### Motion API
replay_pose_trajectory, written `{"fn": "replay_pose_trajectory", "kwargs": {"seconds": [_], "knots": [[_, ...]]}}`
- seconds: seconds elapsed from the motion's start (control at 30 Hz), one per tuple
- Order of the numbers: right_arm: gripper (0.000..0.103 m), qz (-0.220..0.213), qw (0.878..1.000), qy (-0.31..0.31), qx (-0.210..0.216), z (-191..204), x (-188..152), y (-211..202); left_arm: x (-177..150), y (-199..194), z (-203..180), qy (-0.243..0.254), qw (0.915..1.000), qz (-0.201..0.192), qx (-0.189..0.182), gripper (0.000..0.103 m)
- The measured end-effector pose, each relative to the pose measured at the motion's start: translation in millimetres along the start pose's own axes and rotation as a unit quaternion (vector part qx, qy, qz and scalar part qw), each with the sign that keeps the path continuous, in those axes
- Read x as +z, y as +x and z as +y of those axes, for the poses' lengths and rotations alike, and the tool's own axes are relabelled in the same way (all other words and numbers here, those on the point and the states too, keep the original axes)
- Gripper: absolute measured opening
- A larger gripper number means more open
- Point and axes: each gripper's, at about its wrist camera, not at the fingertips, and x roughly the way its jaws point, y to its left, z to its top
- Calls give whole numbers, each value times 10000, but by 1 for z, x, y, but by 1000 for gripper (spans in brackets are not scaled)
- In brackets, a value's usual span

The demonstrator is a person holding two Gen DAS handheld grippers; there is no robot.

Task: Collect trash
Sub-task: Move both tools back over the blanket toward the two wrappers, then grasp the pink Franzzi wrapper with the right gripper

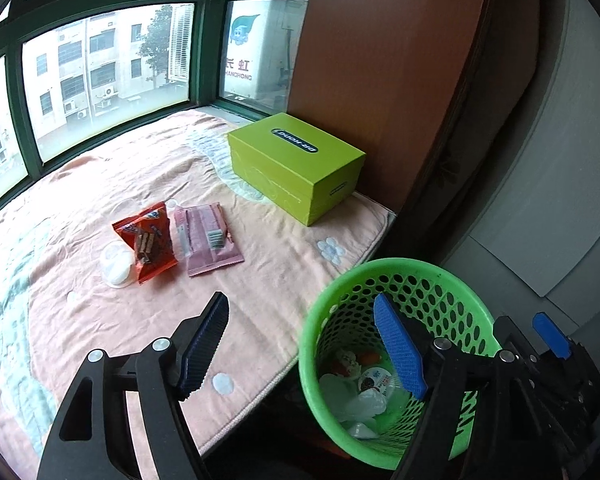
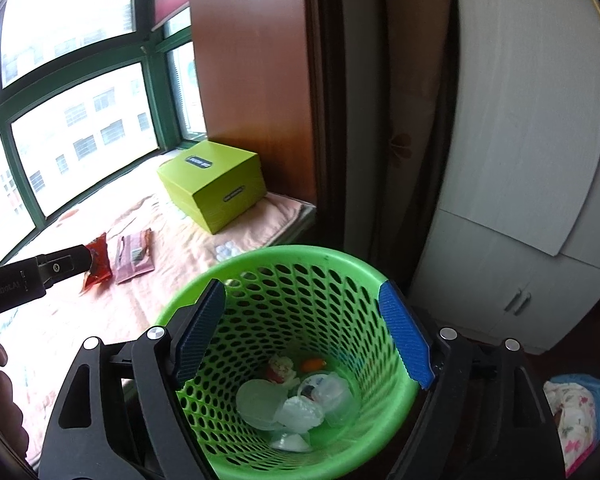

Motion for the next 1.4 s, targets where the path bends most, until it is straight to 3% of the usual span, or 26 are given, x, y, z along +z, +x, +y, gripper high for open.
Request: {"fn": "replay_pose_trajectory", "kwargs": {"seconds": [0.33, 0.7, 1.0, 1.4], "knots": [[79, 129, 9979, -385, 498, 53, 12, 23, 8, -9, 74, -587, 9967, -116, 544, 72], [79, 455, 9899, -710, 1138, 118, 25, 61, 9, -16, 154, -1205, 9858, -175, 1159, 72], [79, 816, 9790, -1067, 1532, 176, 30, 102, 5, -17, 191, -1470, 9790, -143, 1407, 72], [79, 1239, 9676, -1442, 1664, 228, 39, 163, 0, -5, 224, -1722, 9721, -3, 1591, 72]]}}
